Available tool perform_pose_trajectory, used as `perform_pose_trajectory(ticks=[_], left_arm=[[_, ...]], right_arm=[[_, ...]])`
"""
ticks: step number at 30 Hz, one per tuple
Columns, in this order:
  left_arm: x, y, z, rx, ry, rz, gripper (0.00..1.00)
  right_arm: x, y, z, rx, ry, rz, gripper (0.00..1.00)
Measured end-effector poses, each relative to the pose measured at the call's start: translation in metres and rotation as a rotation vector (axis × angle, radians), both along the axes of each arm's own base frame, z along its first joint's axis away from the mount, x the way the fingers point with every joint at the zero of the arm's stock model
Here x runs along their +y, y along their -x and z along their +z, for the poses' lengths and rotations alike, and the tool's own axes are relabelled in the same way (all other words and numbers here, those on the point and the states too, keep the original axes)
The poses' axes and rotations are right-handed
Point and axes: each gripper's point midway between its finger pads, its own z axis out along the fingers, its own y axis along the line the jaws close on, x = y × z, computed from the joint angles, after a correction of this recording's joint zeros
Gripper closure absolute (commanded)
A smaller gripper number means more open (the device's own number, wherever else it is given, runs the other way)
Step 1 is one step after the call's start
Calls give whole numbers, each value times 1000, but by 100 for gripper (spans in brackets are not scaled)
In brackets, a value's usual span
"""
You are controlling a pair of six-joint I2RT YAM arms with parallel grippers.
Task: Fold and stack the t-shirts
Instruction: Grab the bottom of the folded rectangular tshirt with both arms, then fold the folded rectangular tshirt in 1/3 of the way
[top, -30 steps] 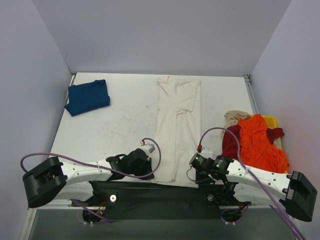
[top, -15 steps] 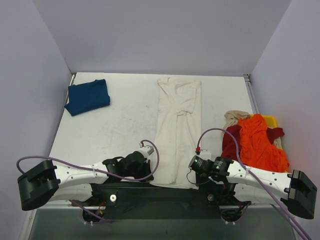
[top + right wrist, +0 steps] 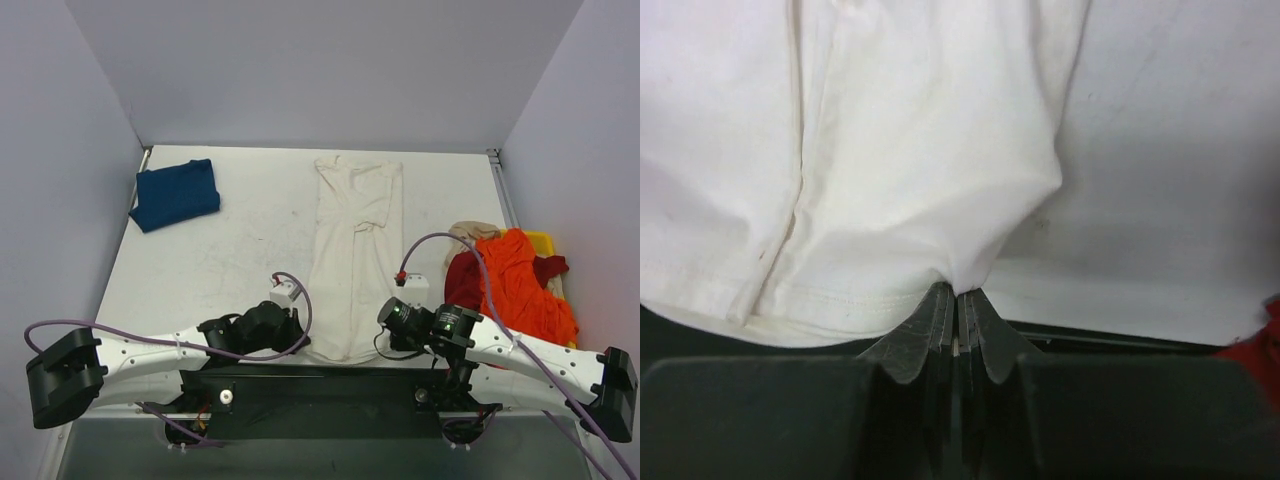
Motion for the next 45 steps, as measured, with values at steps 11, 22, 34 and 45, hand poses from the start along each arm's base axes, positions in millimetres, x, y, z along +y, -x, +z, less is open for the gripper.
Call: perform_pose_trajectory(ticks=[11, 22, 34, 45], left_arm=[[-9, -44, 28, -121, 112, 112, 100], [-21, -115, 41, -188, 138, 179, 100], [-46, -208, 54, -204, 227, 161, 100], [-44, -269, 27, -154, 262, 159, 100]], right_arm=[[-16, -52, 23, -135, 87, -90, 100], [-17, -112, 38, -185, 118, -139, 100], [-16, -198, 46, -174, 118, -186, 100], [-14, -270, 22, -124, 154, -189, 100]])
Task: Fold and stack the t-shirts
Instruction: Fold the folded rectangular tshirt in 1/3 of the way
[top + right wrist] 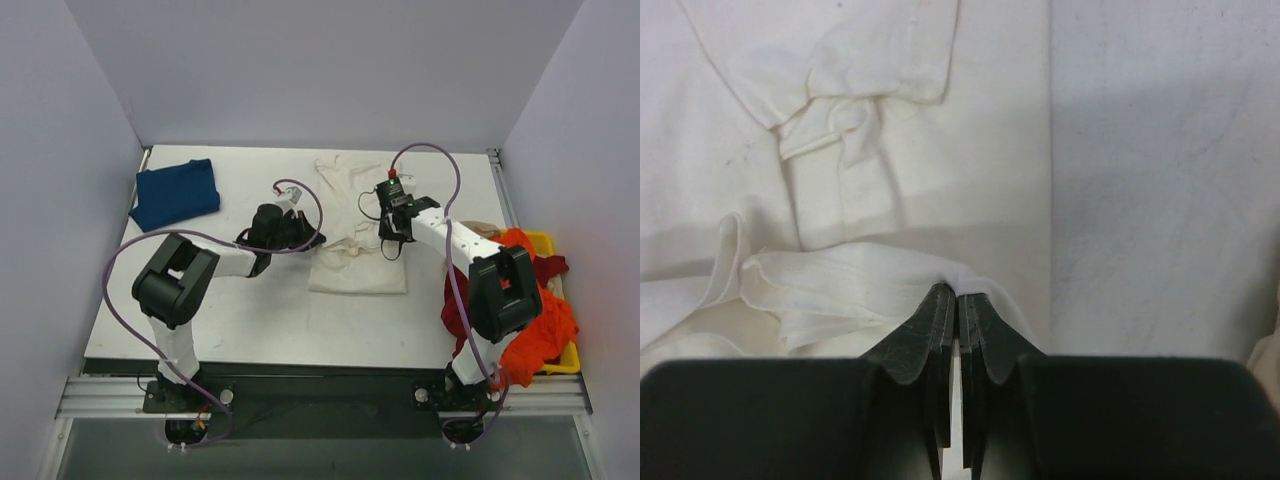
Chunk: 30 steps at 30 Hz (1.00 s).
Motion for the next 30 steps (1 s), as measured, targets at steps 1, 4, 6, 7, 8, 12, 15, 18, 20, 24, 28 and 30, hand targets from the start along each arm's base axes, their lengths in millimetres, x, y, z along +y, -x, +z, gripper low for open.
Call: perform_pose_trajectory(ticks=[1, 4, 6, 7, 8, 12, 15, 18, 20, 24, 28, 30], left_arm=[[1, -2, 0, 1, 5, -3, 100], [3, -10, 0, 1, 19, -12, 100], [1, -17, 3, -5, 29, -18, 100], [0, -21, 5, -9, 35, -23, 100], [-1, -25, 7, -15, 42, -28, 100], [-7, -41, 11, -31, 60, -42, 100], [-5, -49, 8, -27, 61, -35, 100], [0, -55, 1, -11, 53, -21, 95], [3, -59, -4, 1, 42, -12, 61], [10, -62, -10, 24, 24, 21, 44], [16, -60, -13, 19, -14, 52, 43], [20, -51, -11, 7, -46, 64, 43]], right_arm=[[-3, -2, -3, 7, 3, -5, 100], [-12, -6, -8, 23, 7, -23, 100], [-17, -10, -9, 29, 3, -32, 100], [-20, -14, -8, 27, -2, -35, 100], [-21, -18, -7, 24, -4, -38, 100], [-26, -37, -1, 8, -25, -48, 100], [-27, -50, -2, 14, -42, -46, 100], [-26, -65, -8, 23, -56, -40, 100], [-24, -73, -14, 36, -59, -33, 84], [-24, -80, -24, 63, -60, -26, 52], [-24, -77, -22, 71, -56, -9, 45], [-24, -75, -18, 66, -59, -5, 45]])
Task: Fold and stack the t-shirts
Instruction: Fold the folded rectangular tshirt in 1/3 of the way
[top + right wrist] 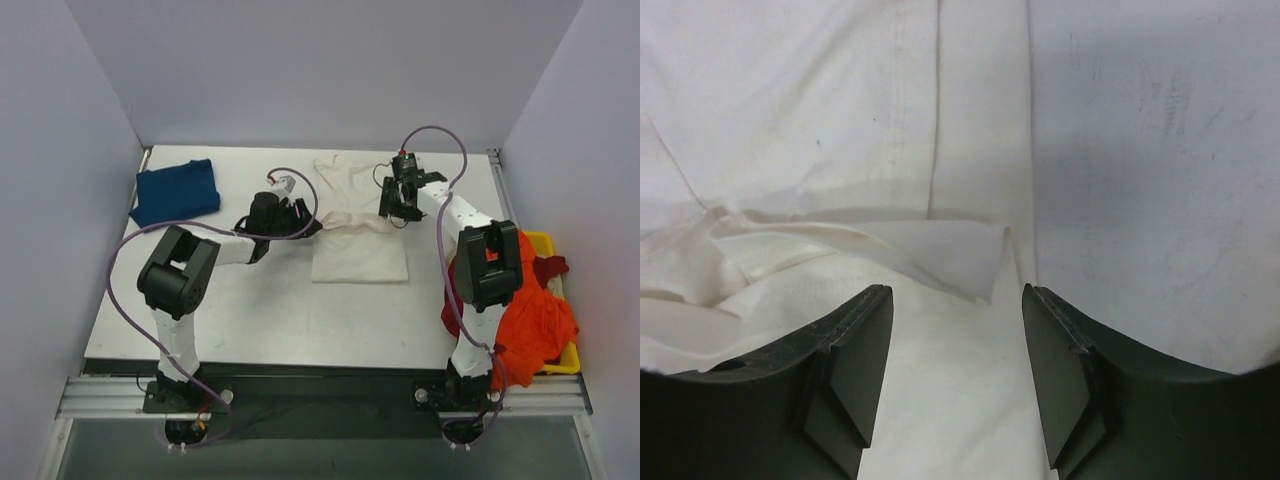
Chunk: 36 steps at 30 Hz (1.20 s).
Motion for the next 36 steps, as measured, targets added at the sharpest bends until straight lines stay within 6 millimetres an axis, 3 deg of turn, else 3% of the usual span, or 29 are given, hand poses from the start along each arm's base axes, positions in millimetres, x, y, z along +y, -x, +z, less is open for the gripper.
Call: perform_pose_trajectory(ticks=[2, 5, 8, 11, 14, 22, 29, 36], left_arm=[[0, 12, 6, -33, -38, 9, 44], [-15, 43, 24, -101, -87, -7, 43], [-38, 79, 38, -164, -93, -58, 43], [-59, 106, 38, -195, -76, -109, 43], [-63, 114, 23, -190, -76, -116, 44], [-80, 124, -23, -175, -57, -140, 44], [-79, 131, -32, -182, -53, -133, 44], [-74, 142, -35, -192, -28, -122, 45]], right_arm=[[2, 8, 9, -11, -8, 11, 45], [8, 23, 30, -43, -31, 35, 44], [30, 39, 48, -80, -87, 97, 44], [54, 50, 51, -79, -149, 157, 44], [73, 56, 42, -49, -196, 199, 44], [91, 55, -11, 78, -255, 215, 44], [100, 35, -21, 84, -258, 213, 44], [103, -14, -16, 30, -207, 186, 44]])
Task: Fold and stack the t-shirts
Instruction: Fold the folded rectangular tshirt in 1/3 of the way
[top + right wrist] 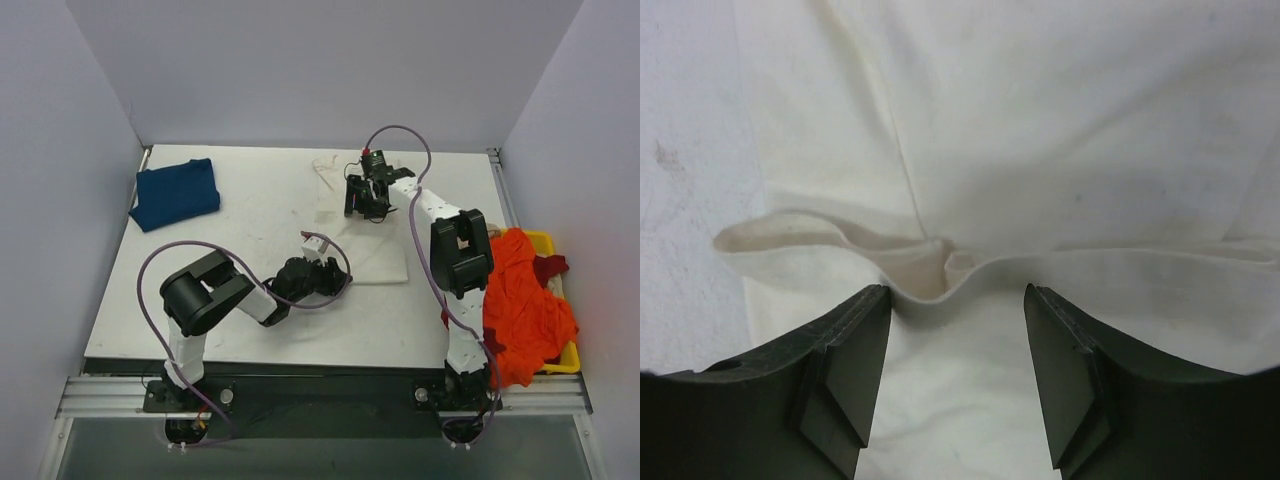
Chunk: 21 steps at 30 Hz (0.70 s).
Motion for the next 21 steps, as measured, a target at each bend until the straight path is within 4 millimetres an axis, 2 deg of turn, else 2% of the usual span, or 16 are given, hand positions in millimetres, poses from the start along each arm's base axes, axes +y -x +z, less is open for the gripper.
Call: perform_pose_trajectory(ticks=[6, 11, 16, 21], left_arm=[[3, 21, -1, -11, 9, -3, 45], [10, 42, 0, -5, -4, -9, 45], [17, 62, -1, 0, -34, -15, 45], [23, 81, 0, 7, -65, -30, 44]], right_arm=[[-10, -25, 16, -38, 30, -32, 44], [-21, -23, 28, -53, 45, -42, 43], [-40, 13, 47, -47, 61, -56, 43], [-62, 72, 63, -65, 51, -83, 41]])
